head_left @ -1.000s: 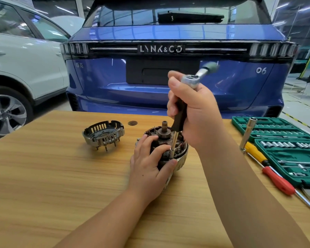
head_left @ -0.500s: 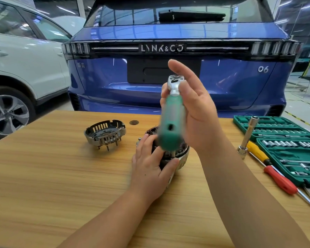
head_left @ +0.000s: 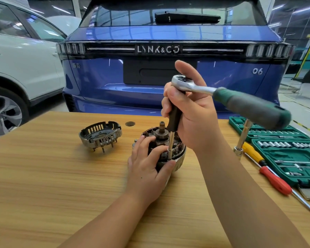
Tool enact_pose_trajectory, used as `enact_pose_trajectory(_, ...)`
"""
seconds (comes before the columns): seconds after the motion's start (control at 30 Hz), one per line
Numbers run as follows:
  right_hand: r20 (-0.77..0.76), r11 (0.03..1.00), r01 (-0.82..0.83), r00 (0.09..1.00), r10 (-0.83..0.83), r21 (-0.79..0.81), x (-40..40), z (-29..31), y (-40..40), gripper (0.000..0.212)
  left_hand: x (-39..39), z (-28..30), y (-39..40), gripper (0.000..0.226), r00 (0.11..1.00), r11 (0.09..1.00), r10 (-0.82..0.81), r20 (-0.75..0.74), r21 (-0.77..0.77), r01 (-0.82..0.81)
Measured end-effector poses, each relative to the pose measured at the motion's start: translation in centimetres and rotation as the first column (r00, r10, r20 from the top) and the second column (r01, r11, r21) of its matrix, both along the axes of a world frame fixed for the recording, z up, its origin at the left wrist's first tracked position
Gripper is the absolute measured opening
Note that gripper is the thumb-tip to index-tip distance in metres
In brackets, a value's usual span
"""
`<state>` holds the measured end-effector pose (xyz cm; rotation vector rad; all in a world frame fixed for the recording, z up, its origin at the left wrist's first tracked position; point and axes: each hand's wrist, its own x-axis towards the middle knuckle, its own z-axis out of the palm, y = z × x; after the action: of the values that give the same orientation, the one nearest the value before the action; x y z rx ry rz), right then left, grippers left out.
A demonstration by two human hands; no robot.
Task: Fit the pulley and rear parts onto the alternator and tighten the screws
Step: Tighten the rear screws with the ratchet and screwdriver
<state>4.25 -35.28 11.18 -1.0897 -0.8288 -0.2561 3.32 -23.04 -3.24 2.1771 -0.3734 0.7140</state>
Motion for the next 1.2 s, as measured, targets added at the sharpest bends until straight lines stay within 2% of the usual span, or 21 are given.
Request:
enact_pose_trajectory(0.1, -0.049, 0.977, -0.21, 0.976, 0.211, 0.036, 0.0, 0.2, -0.1, 0.037, 0.0, 0.0, -0.1, 0.046, 1.0, 1.0, -0.006, 0.011, -0.017, 0.006)
enact_pose_trajectory(0.17, -0.091, 0.946, -0.315, 0.943, 0.321, 0.072, 0.0, 0.3, -0.2, 0.062, 0.0, 0.0, 0.0, 0.044, 1.0, 1.0, -0.009, 0.018, -0.022, 0.009)
enact_pose_trajectory(0.23, -0.132, 0.941, -0.322, 0.933, 0.334, 0.108, 0.0, 0.3, -0.1, 0.071, 0.1, -0.1, 0.0, 0.042, 1.0, 1.0, -0.005, 0.017, -0.018, 0.005)
enact_pose_trajectory(0.3, -0.209, 0.979, -0.148, 0.962, 0.175, 0.142, 0.0, 0.3, -0.1, 0.059, 0.1, 0.0, 0.0, 0.039, 1.0, 1.0, 0.0, 0.001, -0.022, 0.0)
enact_pose_trajectory(0.37, -0.238, 0.987, 0.141, 0.964, -0.119, 0.078, 0.0, 0.3, -0.2, 0.034, 0.1, -0.1, 0.0, 0.045, 1.0, 1.0, 0.005, -0.005, -0.006, -0.005)
enact_pose_trajectory(0.43, -0.25, 0.968, 0.251, 0.939, -0.238, 0.022, 0.2, 0.3, -0.4, 0.025, 0.1, -0.1, 0.1, 0.049, 1.0, 1.0, 0.01, -0.014, 0.007, -0.01)
enact_pose_trajectory(0.5, -0.259, 0.993, 0.114, 0.96, -0.107, 0.014, 0.2, 0.3, -0.6, 0.03, 0.2, -0.2, 0.1, 0.05, 1.0, 1.0, 0.012, -0.023, 0.014, -0.012)
enact_pose_trajectory(0.57, -0.169, 0.998, -0.051, 0.984, 0.054, 0.019, 0.1, 0.1, -0.8, 0.037, 0.1, -0.2, 0.1, 0.05, 1.0, 1.0, 0.013, -0.018, 0.017, -0.013)
enact_pose_trajectory(0.63, 0.004, 1.0, -0.015, 1.0, 0.015, -0.016, 0.2, -0.1, -0.6, 0.04, 0.1, -0.2, -0.1, 0.05, 1.0, 1.0, 0.018, -0.013, 0.009, -0.018)
enact_pose_trajectory(0.7, 0.091, 0.998, 0.057, 0.994, -0.053, -0.039, 0.6, -0.3, -0.3, 0.041, 0.0, 0.0, -0.1, 0.051, 1.0, 1.0, 0.015, -0.021, 0.007, -0.015)
enact_pose_trajectory(0.77, 0.09, 0.999, -0.022, 0.996, 0.026, -0.046, 0.9, -0.4, 0.0, 0.047, -0.2, 0.3, -0.1, 0.047, 0.999, 1.0, 0.003, -0.052, 0.0, -0.003)
enact_pose_trajectory(0.8, 0.056, 0.993, -0.11, 0.992, 0.112, -0.037, 1.0, -0.4, -0.1, 0.05, -0.3, 0.4, -0.1, 0.04, 0.997, 1.0, -0.009, -0.074, -0.014, 0.008)
enact_pose_trajectory(0.87, -0.019, 0.943, -0.334, 0.942, 0.334, 0.007, 1.0, -0.3, -0.3, 0.049, -0.6, 0.8, -0.2, 0.04, 0.996, 0.998, -0.038, -0.075, -0.055, 0.034)
enact_pose_trajectory(0.93, -0.057, 0.917, -0.395, 0.915, 0.398, 0.058, 0.9, -0.2, -0.5, 0.056, -0.6, 0.9, -0.3, 0.042, 0.999, 0.999, -0.027, -0.026, -0.043, 0.026)
enact_pose_trajectory(1.0, -0.128, 0.959, -0.269, 0.952, 0.279, 0.086, 0.6, -0.1, -0.4, 0.066, -0.4, 0.7, -0.3, 0.039, 1.0, 1.0, 0.0, 0.007, -0.03, 0.0)
enact_pose_trajectory(1.03, -0.16, 0.984, -0.155, 0.973, 0.168, 0.088, 0.4, 0.0, -0.4, 0.062, -0.3, 0.5, -0.3, 0.042, 1.0, 1.0, 0.01, 0.006, -0.028, -0.01)
enact_pose_trajectory(1.13, -0.189, 0.978, 0.207, 0.961, -0.202, 0.011, 0.1, 0.4, -0.4, 0.025, -0.2, 0.1, -0.2, 0.053, 0.999, 1.0, 0.027, -0.022, -0.012, -0.028)
enact_pose_trajectory(1.2, -0.222, 0.977, 0.211, 0.953, -0.209, -0.015, 0.0, 0.5, -0.5, 0.014, -0.1, -0.1, -0.2, 0.052, 1.0, 1.0, 0.02, -0.021, -0.01, -0.02)
